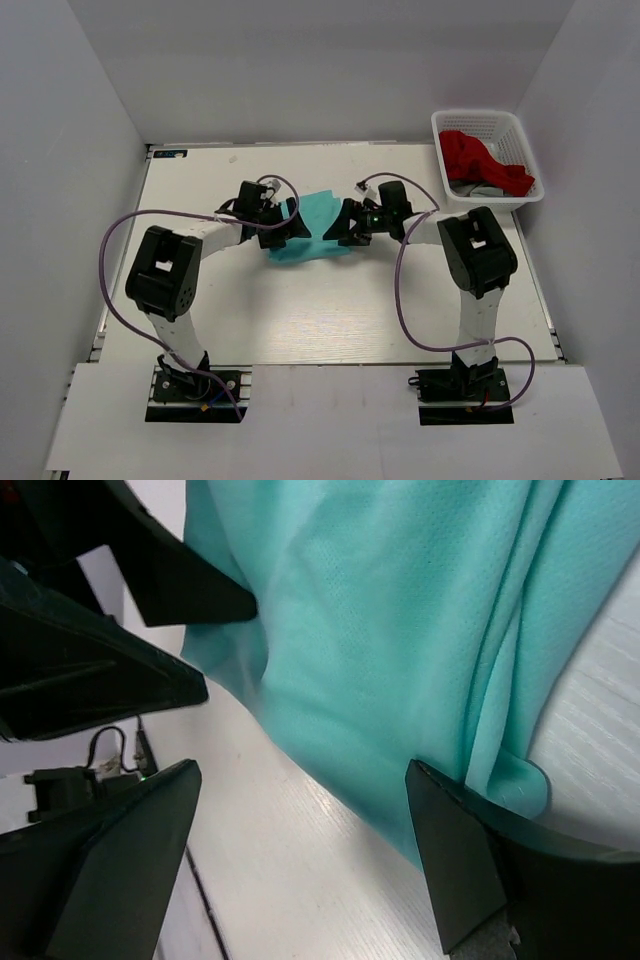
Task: Fold and stack the t-shirts
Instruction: Smooth out wrinkles on the folded tshirt
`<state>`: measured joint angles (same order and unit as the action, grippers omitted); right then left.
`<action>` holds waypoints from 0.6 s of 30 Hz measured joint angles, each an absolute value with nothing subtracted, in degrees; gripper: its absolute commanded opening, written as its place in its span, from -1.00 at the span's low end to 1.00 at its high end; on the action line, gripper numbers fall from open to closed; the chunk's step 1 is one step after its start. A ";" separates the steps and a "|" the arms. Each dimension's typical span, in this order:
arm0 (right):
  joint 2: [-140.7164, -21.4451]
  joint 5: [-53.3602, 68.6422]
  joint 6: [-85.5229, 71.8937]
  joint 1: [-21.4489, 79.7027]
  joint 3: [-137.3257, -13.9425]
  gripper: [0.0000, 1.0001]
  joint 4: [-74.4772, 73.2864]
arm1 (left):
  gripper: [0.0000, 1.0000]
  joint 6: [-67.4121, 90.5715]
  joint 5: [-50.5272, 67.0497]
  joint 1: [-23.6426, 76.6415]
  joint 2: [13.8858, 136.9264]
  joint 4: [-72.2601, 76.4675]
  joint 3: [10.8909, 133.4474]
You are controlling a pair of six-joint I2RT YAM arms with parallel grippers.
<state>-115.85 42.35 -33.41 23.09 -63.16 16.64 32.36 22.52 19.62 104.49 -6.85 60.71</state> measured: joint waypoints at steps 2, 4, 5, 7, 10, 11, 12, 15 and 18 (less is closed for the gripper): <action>-115.15 41.34 -31.90 23.05 -63.22 0.81 15.46 | 1.00 31.27 19.31 19.62 103.00 -9.52 60.93; -114.15 39.66 -29.91 22.94 -63.31 0.81 13.56 | 1.00 30.11 15.99 19.51 101.36 -11.99 61.34; -113.49 38.79 -28.80 22.87 -63.35 0.81 12.40 | 1.00 29.47 14.02 19.31 100.29 -13.61 61.93; -111.96 36.69 -26.46 22.87 -63.64 0.81 9.47 | 1.00 28.77 11.05 19.20 98.21 -15.33 62.70; -109.47 34.54 -24.27 23.35 -63.66 0.81 6.96 | 1.00 28.62 7.03 18.96 94.50 -16.34 63.33; -108.49 34.17 -23.68 23.57 -63.77 0.81 6.46 | 1.00 28.71 6.22 18.94 93.67 -16.25 63.70; -107.57 33.98 -23.29 23.99 -64.27 0.81 5.98 | 1.00 28.88 5.54 18.90 93.23 -16.21 64.45; -106.32 34.44 -22.33 25.87 -66.98 0.81 6.20 | 1.00 29.21 5.98 18.87 94.41 -15.42 67.70; -106.32 35.27 -21.98 27.75 -69.56 0.81 6.70 | 1.00 29.39 9.63 18.87 98.15 -13.06 71.16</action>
<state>-106.32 35.27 -21.98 27.75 -69.56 6.70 29.39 9.63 18.87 98.15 -13.06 71.16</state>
